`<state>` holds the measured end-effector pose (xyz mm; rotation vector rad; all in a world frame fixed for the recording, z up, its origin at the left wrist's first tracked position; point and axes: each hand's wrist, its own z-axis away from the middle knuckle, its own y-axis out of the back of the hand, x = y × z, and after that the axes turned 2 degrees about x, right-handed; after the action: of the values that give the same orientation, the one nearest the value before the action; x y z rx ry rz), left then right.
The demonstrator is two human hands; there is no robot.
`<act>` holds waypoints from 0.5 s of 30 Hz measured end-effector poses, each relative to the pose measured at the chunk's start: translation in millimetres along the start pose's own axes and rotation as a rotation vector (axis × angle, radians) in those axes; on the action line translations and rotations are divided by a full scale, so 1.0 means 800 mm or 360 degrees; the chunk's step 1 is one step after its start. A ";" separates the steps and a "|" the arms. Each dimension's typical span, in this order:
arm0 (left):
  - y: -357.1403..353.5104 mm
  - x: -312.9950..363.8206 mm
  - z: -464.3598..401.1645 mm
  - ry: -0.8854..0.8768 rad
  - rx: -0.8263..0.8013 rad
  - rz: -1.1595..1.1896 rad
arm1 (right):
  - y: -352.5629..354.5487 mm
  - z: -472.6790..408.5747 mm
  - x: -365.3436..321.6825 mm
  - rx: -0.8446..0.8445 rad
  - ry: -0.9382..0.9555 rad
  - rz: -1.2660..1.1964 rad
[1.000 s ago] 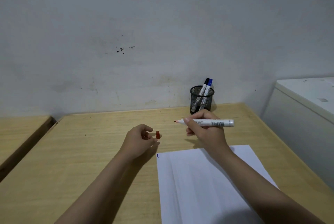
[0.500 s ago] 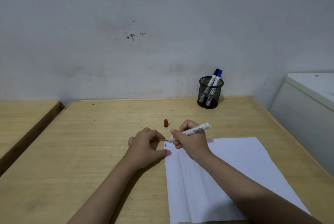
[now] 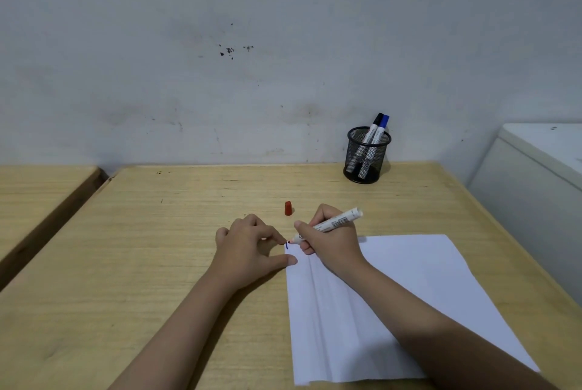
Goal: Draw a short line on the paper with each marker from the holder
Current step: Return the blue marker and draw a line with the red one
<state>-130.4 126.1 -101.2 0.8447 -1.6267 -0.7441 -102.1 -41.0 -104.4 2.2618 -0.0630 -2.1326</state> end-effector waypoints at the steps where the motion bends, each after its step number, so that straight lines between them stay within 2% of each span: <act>1: 0.000 0.000 0.000 -0.0003 0.0001 -0.0006 | 0.000 -0.001 0.001 0.0001 -0.0009 -0.0005; 12: 0.001 0.001 -0.001 -0.0039 0.0002 -0.0071 | 0.002 -0.003 0.002 -0.0036 -0.0045 0.0054; 15: 0.001 0.000 -0.001 -0.0039 -0.0004 -0.0096 | 0.002 -0.002 0.000 0.0043 -0.0036 -0.0014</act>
<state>-129.4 126.7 -100.5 0.8894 -1.6276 -0.8018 -100.5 -42.9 -104.0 2.2566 -0.0834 -2.1755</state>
